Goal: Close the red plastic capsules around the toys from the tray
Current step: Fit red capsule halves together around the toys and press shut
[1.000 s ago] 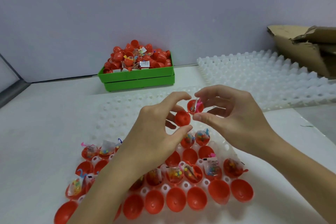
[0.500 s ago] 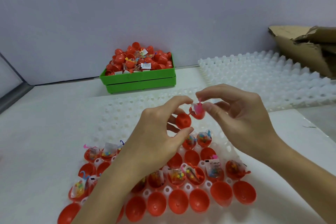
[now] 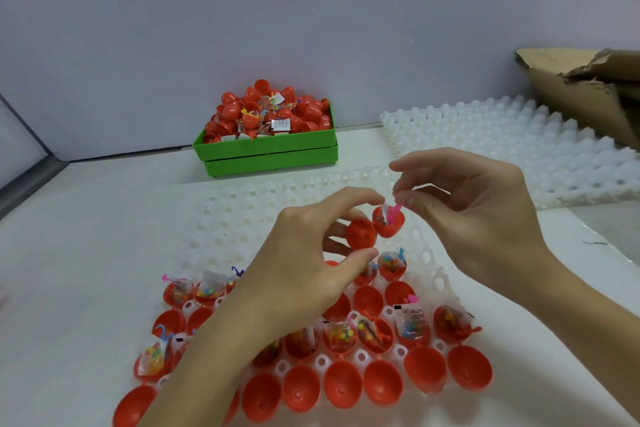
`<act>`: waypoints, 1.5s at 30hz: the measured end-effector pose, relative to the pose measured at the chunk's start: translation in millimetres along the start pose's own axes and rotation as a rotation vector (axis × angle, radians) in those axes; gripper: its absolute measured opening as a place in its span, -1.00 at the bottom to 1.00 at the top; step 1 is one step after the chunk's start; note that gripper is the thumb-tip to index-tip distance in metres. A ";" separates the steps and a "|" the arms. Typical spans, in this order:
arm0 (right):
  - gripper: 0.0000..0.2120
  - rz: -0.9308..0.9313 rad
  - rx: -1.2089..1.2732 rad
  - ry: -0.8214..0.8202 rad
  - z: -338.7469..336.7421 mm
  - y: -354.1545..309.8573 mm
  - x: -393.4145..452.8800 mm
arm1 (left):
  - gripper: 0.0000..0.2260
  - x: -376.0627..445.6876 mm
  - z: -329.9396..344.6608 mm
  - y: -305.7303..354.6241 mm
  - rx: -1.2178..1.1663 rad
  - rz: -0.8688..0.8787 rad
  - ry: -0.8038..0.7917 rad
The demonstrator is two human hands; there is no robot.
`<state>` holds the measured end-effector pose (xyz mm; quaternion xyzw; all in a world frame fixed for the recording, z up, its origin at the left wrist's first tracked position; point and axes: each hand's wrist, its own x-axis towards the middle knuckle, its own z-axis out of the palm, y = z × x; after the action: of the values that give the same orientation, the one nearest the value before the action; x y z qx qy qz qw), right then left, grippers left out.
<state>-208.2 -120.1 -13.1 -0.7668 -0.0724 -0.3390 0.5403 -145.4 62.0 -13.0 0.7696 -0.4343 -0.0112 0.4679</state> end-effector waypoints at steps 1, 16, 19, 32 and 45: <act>-0.63 -0.018 -0.005 -0.016 -0.1 -1.2 -0.4 | -0.58 0.0 0.0 0.2 -0.019 -0.003 0.001; -0.72 0.073 0.126 0.022 -7.5 -5.5 2.3 | -0.52 1.6 -1.8 2.3 -0.239 -0.071 0.043; -0.68 0.242 0.214 -0.090 -13.4 0.4 4.9 | -0.52 2.2 -2.4 1.5 -0.270 -0.075 0.079; -0.70 0.324 0.149 -0.217 -5.3 4.6 1.7 | -0.74 5.8 -2.6 -3.8 -0.290 -0.119 0.145; -0.70 -0.024 -0.085 -0.130 3.7 2.5 -4.0 | -0.77 5.0 2.3 -2.8 -0.241 -0.095 0.188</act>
<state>-208.4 -116.9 -18.2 -0.8084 -0.1023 -0.2976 0.4974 -141.4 57.5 -14.4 0.7252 -0.3474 -0.0134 0.5943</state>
